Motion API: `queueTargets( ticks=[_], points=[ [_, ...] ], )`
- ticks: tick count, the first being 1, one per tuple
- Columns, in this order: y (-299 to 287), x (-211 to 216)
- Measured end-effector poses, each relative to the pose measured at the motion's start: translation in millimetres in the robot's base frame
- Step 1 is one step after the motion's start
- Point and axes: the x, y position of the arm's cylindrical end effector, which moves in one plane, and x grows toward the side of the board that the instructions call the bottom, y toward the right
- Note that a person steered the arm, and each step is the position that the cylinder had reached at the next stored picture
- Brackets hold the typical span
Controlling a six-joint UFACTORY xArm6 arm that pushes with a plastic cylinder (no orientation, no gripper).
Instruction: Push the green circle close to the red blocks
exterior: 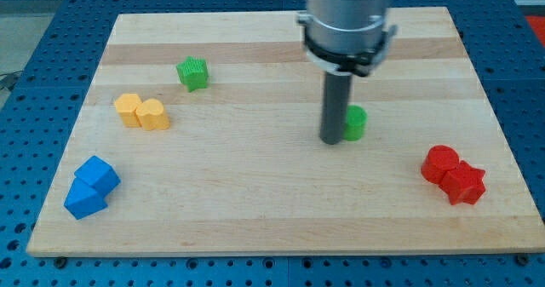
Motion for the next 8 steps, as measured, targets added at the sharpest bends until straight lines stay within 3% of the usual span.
queueTargets(
  ticks=[1, 3, 4, 5, 8],
  points=[
    [12, 11],
    [-44, -10],
    [-25, -52],
    [-14, -64],
    [39, -51]
  ],
)
